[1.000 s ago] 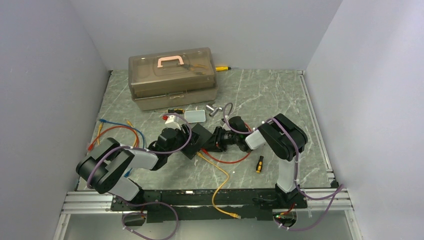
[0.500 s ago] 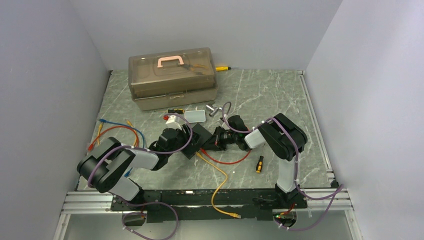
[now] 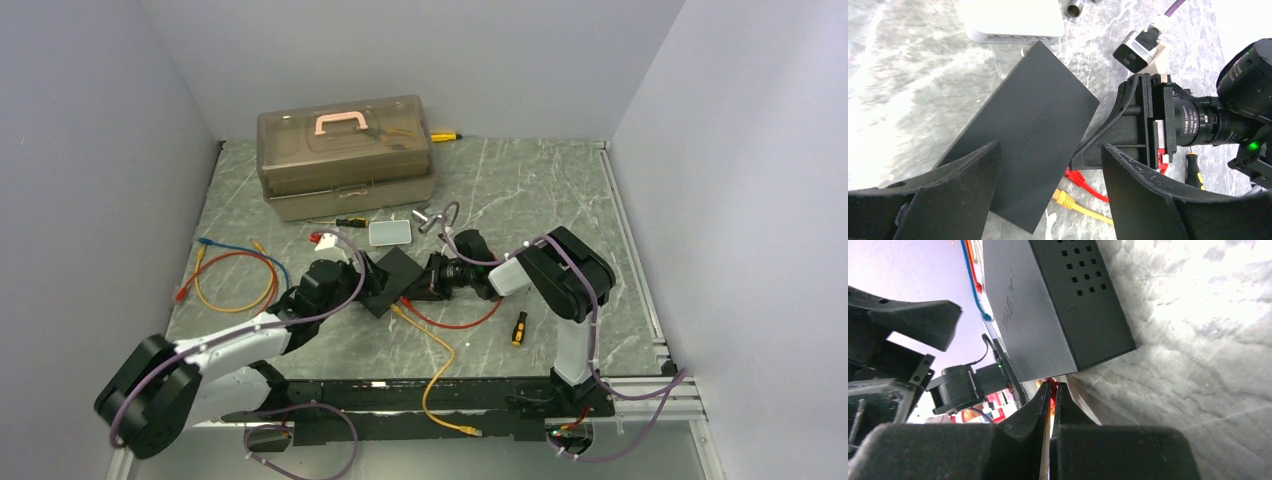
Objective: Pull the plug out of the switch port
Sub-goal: Pull the connector from the switch port.
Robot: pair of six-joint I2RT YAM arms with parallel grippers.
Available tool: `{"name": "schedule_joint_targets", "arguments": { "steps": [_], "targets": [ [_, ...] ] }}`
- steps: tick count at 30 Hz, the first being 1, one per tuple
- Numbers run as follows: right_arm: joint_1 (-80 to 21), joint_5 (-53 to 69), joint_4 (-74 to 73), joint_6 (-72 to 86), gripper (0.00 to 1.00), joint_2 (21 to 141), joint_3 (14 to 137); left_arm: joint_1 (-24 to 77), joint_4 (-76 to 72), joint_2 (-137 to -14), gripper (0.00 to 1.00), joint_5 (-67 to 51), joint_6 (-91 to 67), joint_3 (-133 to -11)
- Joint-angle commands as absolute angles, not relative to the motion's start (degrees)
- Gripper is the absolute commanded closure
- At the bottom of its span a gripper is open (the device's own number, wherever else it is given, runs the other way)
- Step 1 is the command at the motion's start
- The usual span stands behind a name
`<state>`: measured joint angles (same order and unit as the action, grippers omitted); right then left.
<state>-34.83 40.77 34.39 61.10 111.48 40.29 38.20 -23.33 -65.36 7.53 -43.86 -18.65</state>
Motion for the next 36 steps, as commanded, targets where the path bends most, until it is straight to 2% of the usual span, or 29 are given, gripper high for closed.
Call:
{"name": "schedule_joint_targets", "arguments": {
  "steps": [1,6,13,19,29,36],
  "targets": [
    [-35.6,37.5,26.7,53.6,0.99,108.7,41.1,38.5,-9.6,-58.5,0.20,13.1,-40.2,-20.4],
    [-35.6,37.2,25.4,51.5,0.76,107.1,40.6,38.5,-5.3,-59.9,0.19,13.5,-38.5,-21.3],
    [-35.6,38.7,28.4,53.1,0.63,107.9,40.3,38.6,-7.8,-67.7,0.24,12.3,-37.7,-22.8],
    [-35.6,40.0,31.3,55.3,0.62,109.1,40.3,38.6,-9.6,-71.6,0.28,11.8,-37.0,-23.2],
    [-34.5,41.1,41.1,63.8,0.71,113.0,37.8,38.5,-11.1,-72.2,0.32,11.8,-37.4,-21.5],
    [-33.6,40.0,46.7,68.5,0.66,113.6,35.3,38.5,-12.7,-72.5,0.34,11.1,-38.1,-20.1]
  ]
}}
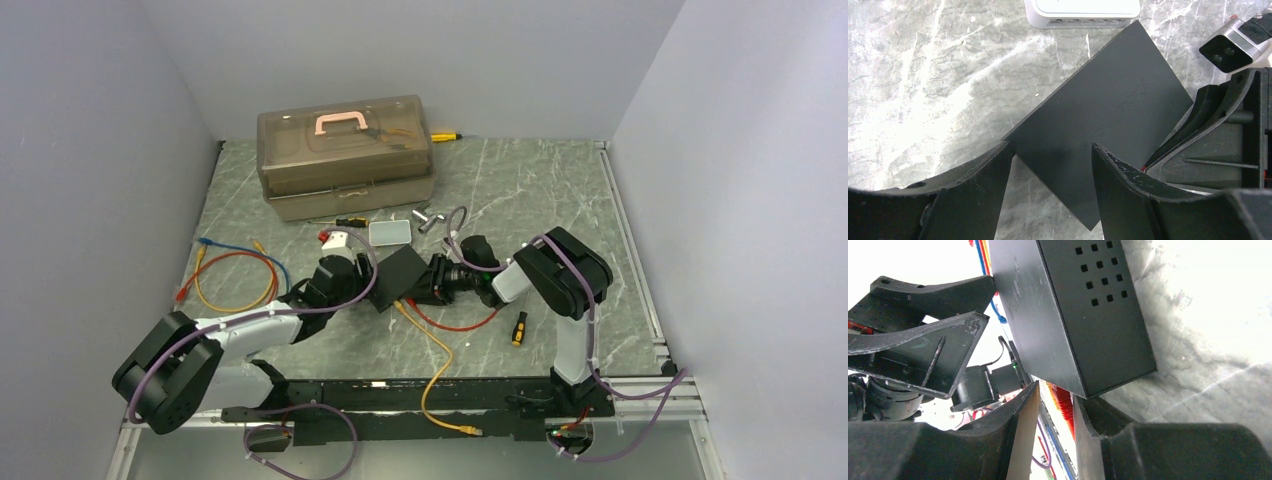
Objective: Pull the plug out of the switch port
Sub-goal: Pull the connector from the switch port.
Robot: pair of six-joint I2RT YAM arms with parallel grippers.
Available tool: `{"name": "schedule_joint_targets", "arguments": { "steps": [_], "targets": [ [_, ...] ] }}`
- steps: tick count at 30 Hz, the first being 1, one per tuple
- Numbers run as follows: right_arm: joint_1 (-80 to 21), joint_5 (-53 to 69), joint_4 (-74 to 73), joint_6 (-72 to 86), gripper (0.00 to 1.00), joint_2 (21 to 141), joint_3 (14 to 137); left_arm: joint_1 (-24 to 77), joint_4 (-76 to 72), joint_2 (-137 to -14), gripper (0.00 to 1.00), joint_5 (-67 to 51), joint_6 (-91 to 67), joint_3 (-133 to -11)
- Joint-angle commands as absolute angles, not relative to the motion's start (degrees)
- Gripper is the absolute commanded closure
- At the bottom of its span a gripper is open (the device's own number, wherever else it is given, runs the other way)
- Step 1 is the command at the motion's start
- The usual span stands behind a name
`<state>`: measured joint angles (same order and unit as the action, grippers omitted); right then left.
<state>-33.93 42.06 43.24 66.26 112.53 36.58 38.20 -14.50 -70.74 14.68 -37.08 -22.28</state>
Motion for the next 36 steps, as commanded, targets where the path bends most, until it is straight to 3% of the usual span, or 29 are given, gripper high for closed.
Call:
{"name": "schedule_joint_targets", "arguments": {
  "steps": [1,15,24,26,36],
  "targets": [
    [-33.6,39.6,46.5,68.7,0.66,113.6,35.3,38.6,-12.9,-72.6,0.35,11.1,-38.2,-19.9],
    [-33.7,39.0,47.4,71.1,0.76,115.1,35.7,41.6,-13.4,-73.6,0.36,12.5,-38.8,-20.0],
    [-33.6,39.4,48.2,70.5,0.99,115.4,35.1,42.5,-13.4,-72.8,0.37,13.2,-39.1,-19.7],
    [-33.6,39.6,48.0,69.6,1.00,115.2,35.0,42.7,-13.7,-72.0,0.36,13.3,-39.1,-19.5],
    [-33.7,40.1,47.5,68.0,1.00,115.5,35.3,43.0,-10.3,-60.6,0.11,16.4,-34.7,-19.9]
  ]
}}
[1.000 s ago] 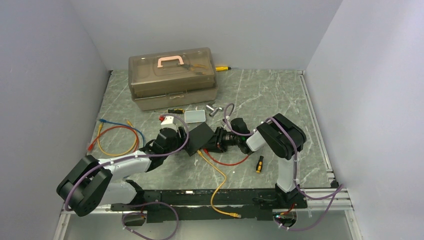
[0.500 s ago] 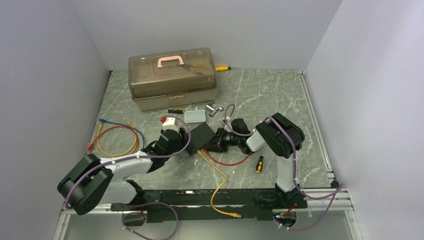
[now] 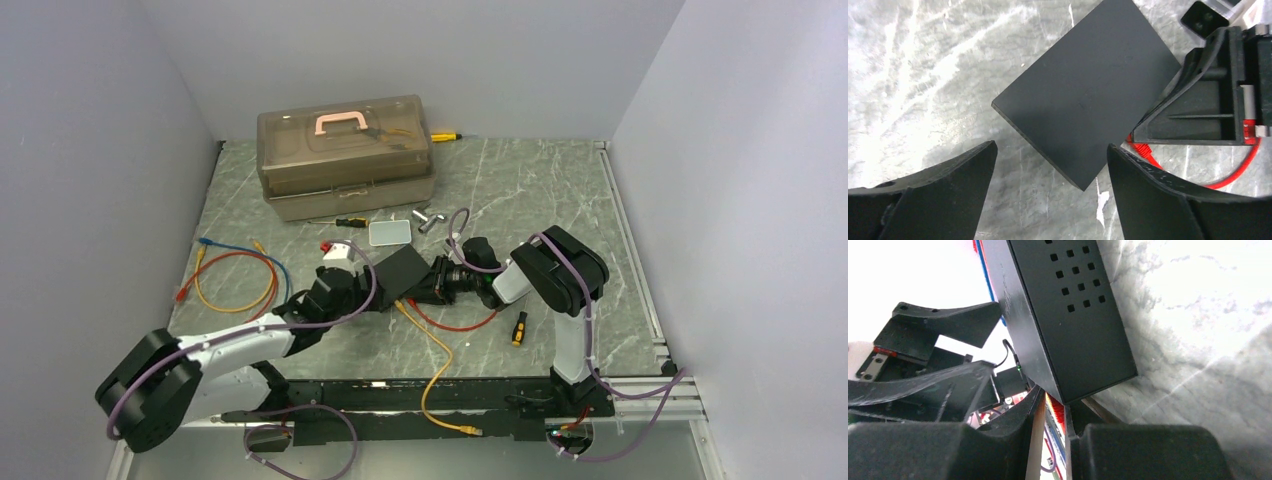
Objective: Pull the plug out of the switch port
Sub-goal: Pull the connector from the switch port.
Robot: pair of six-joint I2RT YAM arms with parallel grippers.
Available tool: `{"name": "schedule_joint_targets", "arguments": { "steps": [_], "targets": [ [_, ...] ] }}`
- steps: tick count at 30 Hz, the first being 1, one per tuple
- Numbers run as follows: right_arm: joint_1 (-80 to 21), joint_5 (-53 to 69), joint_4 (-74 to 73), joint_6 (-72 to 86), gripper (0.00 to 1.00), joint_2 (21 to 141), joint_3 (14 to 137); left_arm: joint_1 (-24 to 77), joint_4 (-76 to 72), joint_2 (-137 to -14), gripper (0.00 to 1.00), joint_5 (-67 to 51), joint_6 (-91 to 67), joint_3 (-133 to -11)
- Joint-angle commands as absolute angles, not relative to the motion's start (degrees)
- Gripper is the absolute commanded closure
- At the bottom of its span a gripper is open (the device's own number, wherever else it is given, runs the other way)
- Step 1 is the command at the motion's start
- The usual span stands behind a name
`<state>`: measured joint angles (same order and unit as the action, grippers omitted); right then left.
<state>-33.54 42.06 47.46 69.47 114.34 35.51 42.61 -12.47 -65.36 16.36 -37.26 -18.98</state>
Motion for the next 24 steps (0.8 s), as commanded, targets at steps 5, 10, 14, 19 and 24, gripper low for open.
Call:
{"name": "schedule_joint_targets", "arguments": {
  "steps": [5,10,14,19,24],
  "targets": [
    [-33.7,40.2,46.8,67.6,1.00,115.4,35.6,46.1,-1.4,-62.8,0.01,21.0,-28.4,-26.4],
    [-33.6,40.2,46.5,67.2,1.00,115.1,35.7,51.1,2.7,-70.5,0.01,23.2,-22.9,-32.2],
    [-33.6,40.3,45.8,66.8,1.00,114.8,35.8,54.5,5.9,-77.0,0.01,25.7,-20.2,-37.3],
    [-33.7,40.5,45.7,66.5,1.00,114.6,35.9,55.8,7.7,-81.7,0.03,27.8,-20.1,-40.5],
    [-33.6,40.7,46.5,66.6,1.00,114.5,35.5,55.9,8.8,-84.8,0.06,30.2,-20.6,-42.3]
  ]
}}
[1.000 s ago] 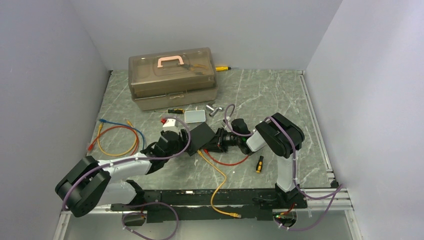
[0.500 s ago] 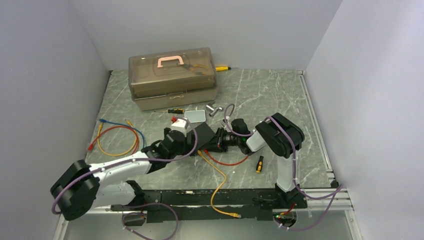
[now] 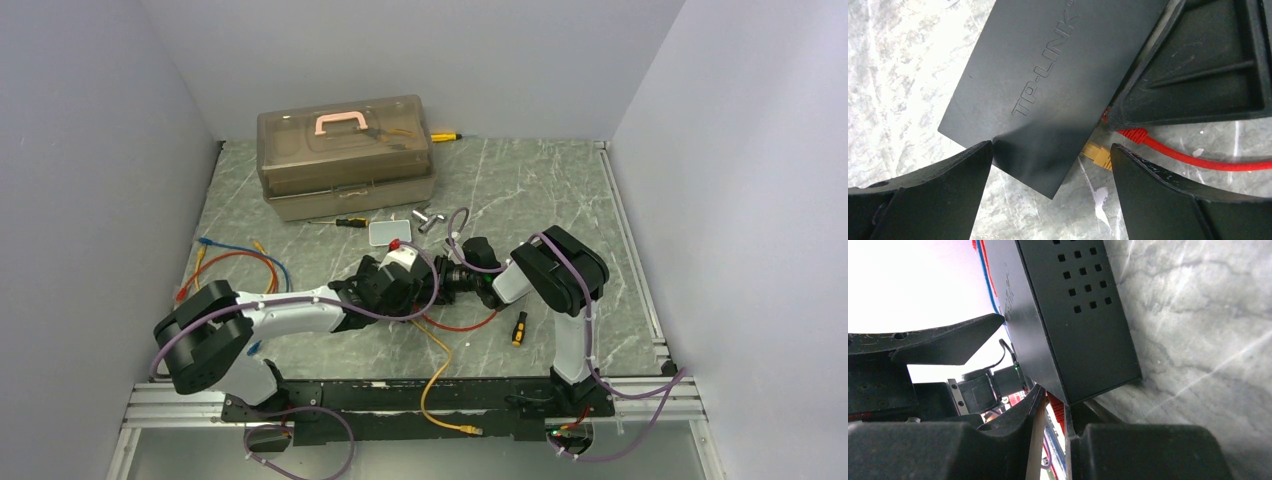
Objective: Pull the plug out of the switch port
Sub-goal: Pull the connector from the switch port.
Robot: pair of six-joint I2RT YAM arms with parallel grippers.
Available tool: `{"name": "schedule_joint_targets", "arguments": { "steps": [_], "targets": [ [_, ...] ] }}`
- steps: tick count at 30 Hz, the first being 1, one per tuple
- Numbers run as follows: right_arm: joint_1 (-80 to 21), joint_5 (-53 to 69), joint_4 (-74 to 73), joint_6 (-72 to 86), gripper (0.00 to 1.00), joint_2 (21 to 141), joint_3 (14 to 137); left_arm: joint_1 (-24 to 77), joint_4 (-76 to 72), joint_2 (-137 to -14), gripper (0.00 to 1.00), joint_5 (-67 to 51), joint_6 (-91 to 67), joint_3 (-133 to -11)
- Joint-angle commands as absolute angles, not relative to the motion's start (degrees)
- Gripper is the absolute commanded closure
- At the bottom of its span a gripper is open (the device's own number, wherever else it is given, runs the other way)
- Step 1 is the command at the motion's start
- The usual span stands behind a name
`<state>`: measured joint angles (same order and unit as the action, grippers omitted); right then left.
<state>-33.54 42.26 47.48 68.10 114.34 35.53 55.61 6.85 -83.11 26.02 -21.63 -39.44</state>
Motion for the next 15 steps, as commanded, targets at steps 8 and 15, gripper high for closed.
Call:
{"name": "schedule_joint_targets", "arguments": {
  "steps": [8,15],
  "targets": [
    [-33.7,41.1,46.9,66.1,1.00,114.1,34.9,55.9,8.5,-86.7,0.09,33.5,-22.2,-42.7],
    [-33.8,42.1,45.4,64.3,1.00,113.4,35.2,55.8,7.4,-86.9,0.11,34.9,-22.5,-42.4]
  ]
}}
